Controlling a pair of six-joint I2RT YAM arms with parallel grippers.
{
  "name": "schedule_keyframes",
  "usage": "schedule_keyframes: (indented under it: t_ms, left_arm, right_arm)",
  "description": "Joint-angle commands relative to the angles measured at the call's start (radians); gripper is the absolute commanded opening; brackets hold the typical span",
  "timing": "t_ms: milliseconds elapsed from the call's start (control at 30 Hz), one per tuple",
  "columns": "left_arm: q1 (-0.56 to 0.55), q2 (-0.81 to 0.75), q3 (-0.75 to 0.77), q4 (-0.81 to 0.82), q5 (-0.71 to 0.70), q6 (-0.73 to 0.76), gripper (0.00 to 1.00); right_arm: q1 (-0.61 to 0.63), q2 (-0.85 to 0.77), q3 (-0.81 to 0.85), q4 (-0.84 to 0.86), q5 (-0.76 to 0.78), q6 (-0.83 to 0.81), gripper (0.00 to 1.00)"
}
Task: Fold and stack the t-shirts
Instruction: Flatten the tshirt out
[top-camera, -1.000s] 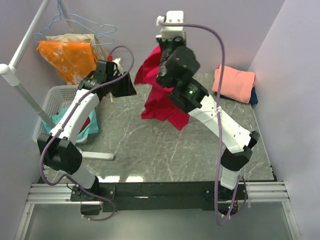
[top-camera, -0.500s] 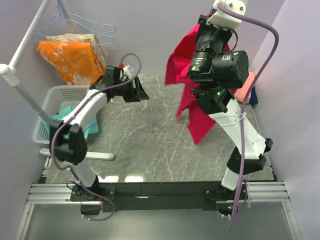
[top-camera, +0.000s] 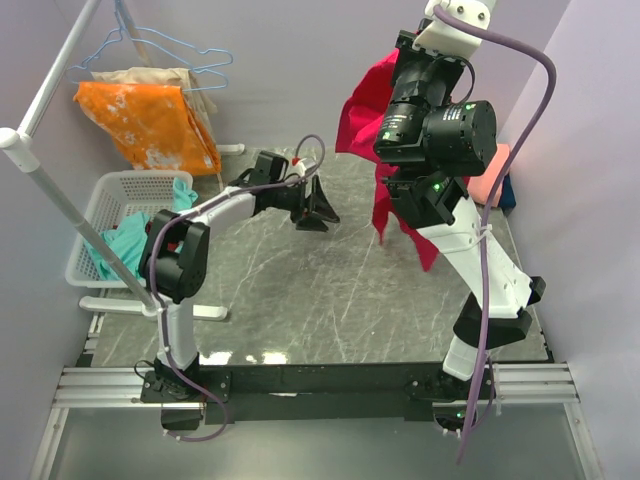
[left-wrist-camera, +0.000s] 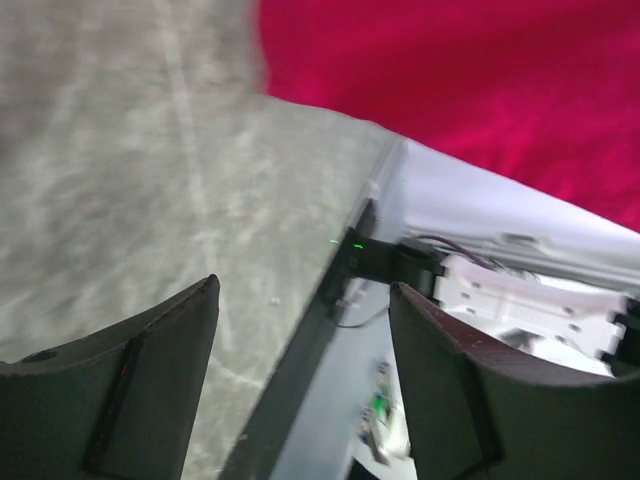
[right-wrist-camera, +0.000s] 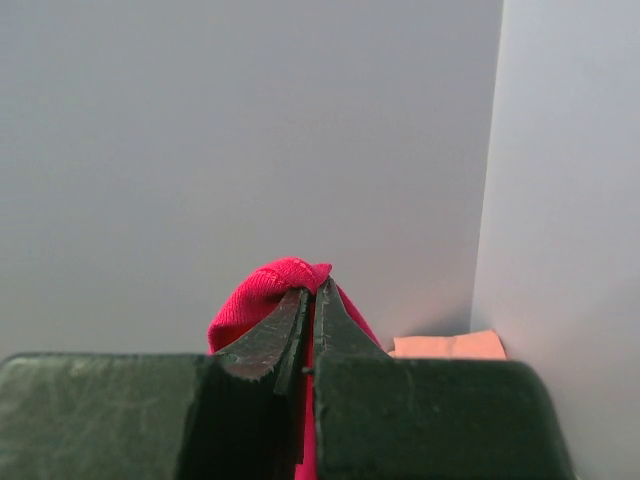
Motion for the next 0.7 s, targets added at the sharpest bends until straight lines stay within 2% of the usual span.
schedule_keyframes:
  t_ms: [0, 100, 133, 167, 267, 300, 333, 433, 500, 567, 667]
  left_arm:
    - [-0.009, 0.035, 0.019, 0.220, 0.146, -0.161, 0.75]
    - [-0.009, 0.064, -0.029, 0.451, 0.164, -0.365, 0.76]
    - [-0.009, 0.069, -0.055, 0.523, 0.160, -0.484, 0.77]
    - [-0.007, 0.075, -0.069, 0.642, 0.153, -0.545, 0.77]
    - [-0.007, 0.102, -0.116, 0.821, 0.123, -0.775, 0.79]
    - [-0.005, 0.118, -0.130, 0.955, 0.110, -0.835, 0.79]
    - [-0.004, 0.125, -0.157, 1.011, 0.086, -0.952, 0.79]
    - [0.004, 0.157, -0.200, 1.229, 0.025, -1.152, 0.79]
    - [0.005, 0.173, -0.219, 1.323, -0.006, -1.228, 0.78]
    - [0.005, 0.168, -0.237, 1.328, -0.046, -1.271, 0.77]
    - [0.008, 0.144, -0.241, 1.228, -0.080, -1.217, 0.77]
  right_arm:
    - [-0.006, -0.010, 0.051, 0.039, -0.030, -0.012, 0.00]
    - [-0.003, -0.014, 0.051, 0.019, -0.030, 0.008, 0.00]
    - [-0.001, -0.016, 0.049, 0.014, -0.028, 0.014, 0.00]
    - [0.000, -0.016, 0.046, 0.012, -0.025, 0.016, 0.00]
    - [0.005, -0.017, 0.033, 0.011, -0.021, 0.013, 0.00]
    - [0.008, -0.016, 0.029, 0.012, -0.021, 0.011, 0.00]
    - [0.008, -0.017, 0.029, 0.011, -0.021, 0.013, 0.00]
    - [0.013, -0.017, 0.023, 0.006, -0.022, 0.013, 0.00]
    - [0.013, -0.019, 0.022, 0.002, -0.022, 0.014, 0.00]
    - [0.016, -0.022, 0.016, -0.009, -0.027, 0.027, 0.00]
    - [0.014, -0.023, 0.005, -0.003, -0.024, 0.021, 0.00]
